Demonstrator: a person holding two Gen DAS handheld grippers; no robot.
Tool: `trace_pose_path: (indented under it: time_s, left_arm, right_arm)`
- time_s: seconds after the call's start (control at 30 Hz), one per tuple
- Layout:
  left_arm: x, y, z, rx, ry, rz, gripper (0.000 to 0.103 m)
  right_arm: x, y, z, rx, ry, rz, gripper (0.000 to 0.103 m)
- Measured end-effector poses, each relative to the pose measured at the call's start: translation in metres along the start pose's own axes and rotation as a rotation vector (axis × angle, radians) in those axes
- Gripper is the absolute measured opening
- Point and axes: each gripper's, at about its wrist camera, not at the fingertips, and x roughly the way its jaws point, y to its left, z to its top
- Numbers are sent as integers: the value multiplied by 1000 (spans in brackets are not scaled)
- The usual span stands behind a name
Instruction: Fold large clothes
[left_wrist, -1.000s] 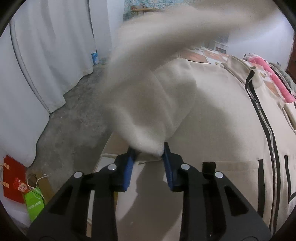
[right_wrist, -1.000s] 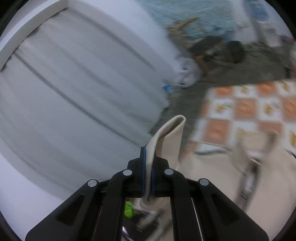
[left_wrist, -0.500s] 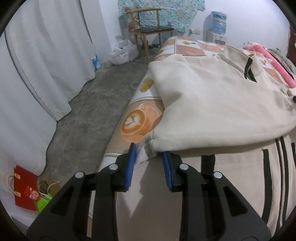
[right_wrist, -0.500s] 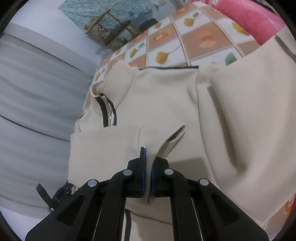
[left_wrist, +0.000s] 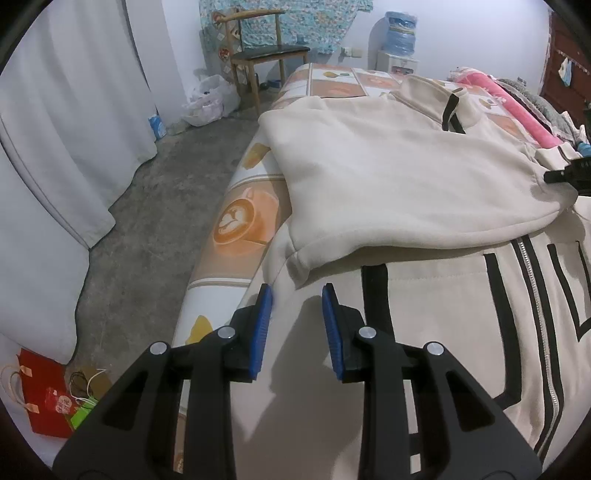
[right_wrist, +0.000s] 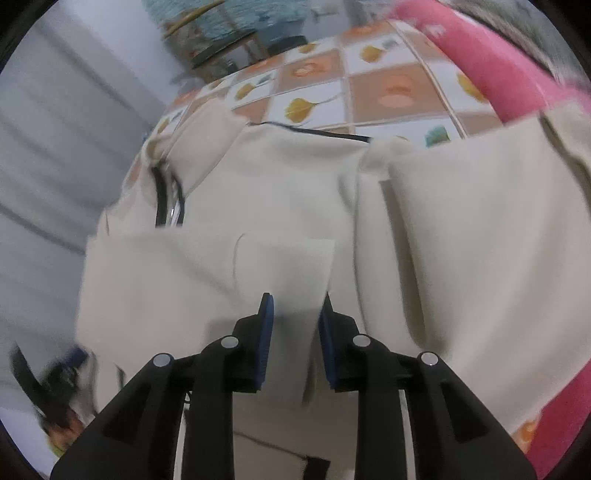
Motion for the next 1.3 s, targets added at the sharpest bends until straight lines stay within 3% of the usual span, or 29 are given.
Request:
trace_pose_path:
  time_s: [0.1, 0.17, 0.2, 0.3, 0.4, 0.53, 0.63, 0.77, 0.87, 1.0, 1.03, 1.07, 1.2, 1.3]
  left_arm:
    - [1, 1, 0, -4, 0, -2, 28]
    - [2, 1, 0, -12, -4, -9, 28]
    - [2, 2, -1, -14, -6, -12, 28]
    - [1, 4, -2, -19, -8, -25, 28]
    - [0, 5, -2, -19, -8, -34, 28]
    - [-1, 3, -3, -6, -9, -31, 29]
    - [-2, 2, -4, -6, -6, -39, 32]
    - [-3, 0, -6, 14, -8, -35, 34]
    - [-2, -2, -6, 19, -14, -23, 34]
    - [-2, -3, -6, 10, -20, -15, 34]
    - [-2, -2, -7, 6, -23, -15, 34]
    - [-1, -2, -7, 1, -26, -17, 34]
    - [-3, 3, -8, -10, -29, -30, 34]
    - [-11, 11, -8, -31, -17, -54, 34]
  right_arm:
    - [5, -12, 6, 77, -23, 39, 24]
    - [8, -12, 9, 75, -42, 36, 4]
    - [7, -9, 10, 67, -46, 38, 4]
    - [-17, 6, 11, 10, -165, 61, 4]
    - [-30, 9, 11, -16, -239, 19, 4]
    - [-10, 1, 14, -25, -170, -97, 5]
    - [-22, -10, 10, 33, -200, -82, 12]
    - [-44, -9, -4, 20, -209, -48, 26]
    - [-43, 0, -20, -30, -166, -57, 26]
    - [-22, 10, -39, -102, -86, -145, 25]
    - [-18, 11, -41, -106, -77, -158, 16]
    - [-13, 12, -43, -115, -72, -182, 7]
    - [-13, 13, -40, -125, -111, -264, 6]
    - [-13, 9, -38, -96, -97, -261, 6]
